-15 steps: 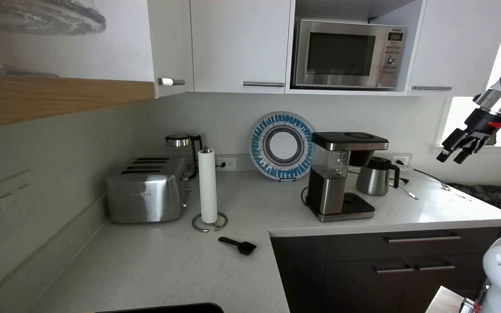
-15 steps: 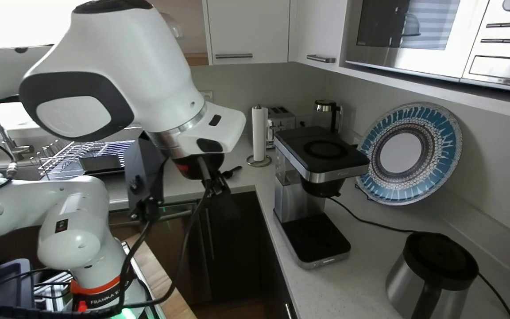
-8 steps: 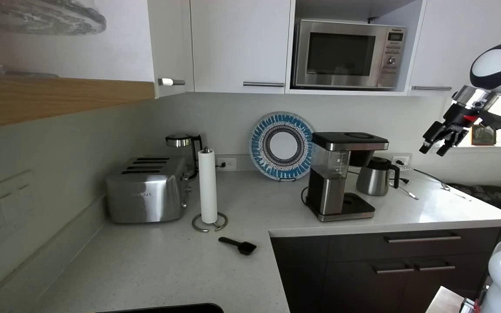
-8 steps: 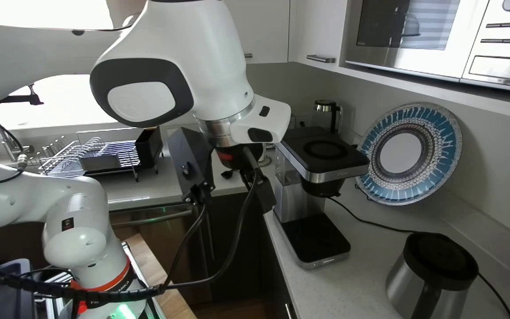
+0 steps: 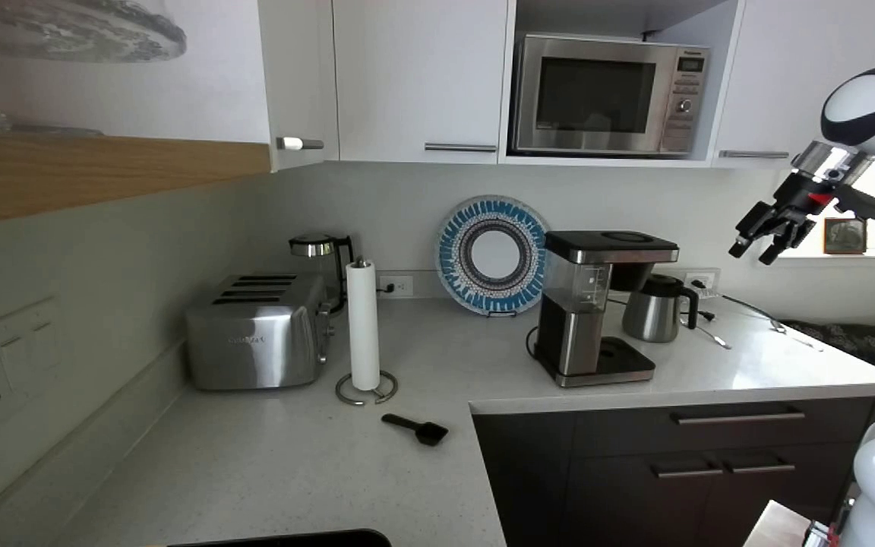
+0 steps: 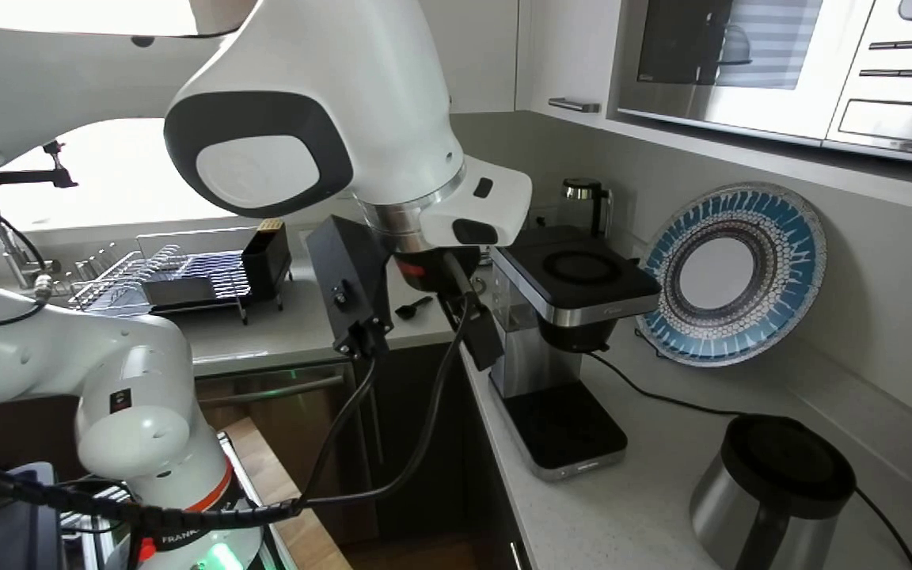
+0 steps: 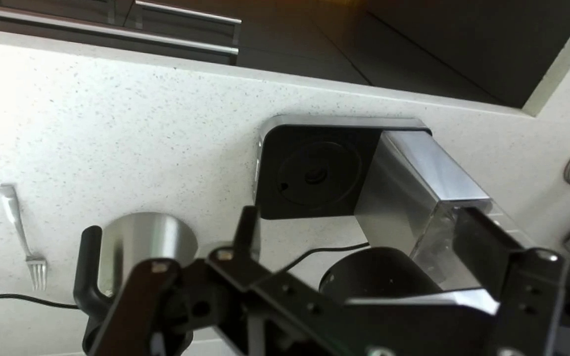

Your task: Open the coffeemaker chamber.

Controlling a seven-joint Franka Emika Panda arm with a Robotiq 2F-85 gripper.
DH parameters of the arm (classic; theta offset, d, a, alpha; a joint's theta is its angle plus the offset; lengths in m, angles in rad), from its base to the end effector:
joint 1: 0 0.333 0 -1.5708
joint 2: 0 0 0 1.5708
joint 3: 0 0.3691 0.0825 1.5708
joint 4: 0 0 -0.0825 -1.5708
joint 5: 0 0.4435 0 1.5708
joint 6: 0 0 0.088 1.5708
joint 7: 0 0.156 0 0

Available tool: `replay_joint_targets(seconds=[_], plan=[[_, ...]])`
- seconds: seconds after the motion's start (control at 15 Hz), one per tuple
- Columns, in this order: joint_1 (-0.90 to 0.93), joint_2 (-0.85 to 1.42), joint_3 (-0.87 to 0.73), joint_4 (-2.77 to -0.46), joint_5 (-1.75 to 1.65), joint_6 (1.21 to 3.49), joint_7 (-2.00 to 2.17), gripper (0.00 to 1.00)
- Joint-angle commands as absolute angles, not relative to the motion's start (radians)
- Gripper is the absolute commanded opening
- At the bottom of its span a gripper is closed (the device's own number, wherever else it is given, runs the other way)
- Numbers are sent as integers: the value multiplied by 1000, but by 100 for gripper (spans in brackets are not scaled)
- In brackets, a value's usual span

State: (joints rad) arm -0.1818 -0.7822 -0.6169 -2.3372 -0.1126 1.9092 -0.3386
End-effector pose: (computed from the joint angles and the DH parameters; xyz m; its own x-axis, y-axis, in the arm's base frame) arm 0.2528 -0.3369 0.5603 0.8782 -0.3473 0.3288 -0.2924 -0.9340 -0.2054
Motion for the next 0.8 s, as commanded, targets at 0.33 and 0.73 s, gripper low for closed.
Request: replay_joint_targets(seconds=[0.33,0.73], plan=[[-45,-504,-804,-2070,236,1816,-495,100],[-3,-258,-925,-1897,458,1656,-513,100]])
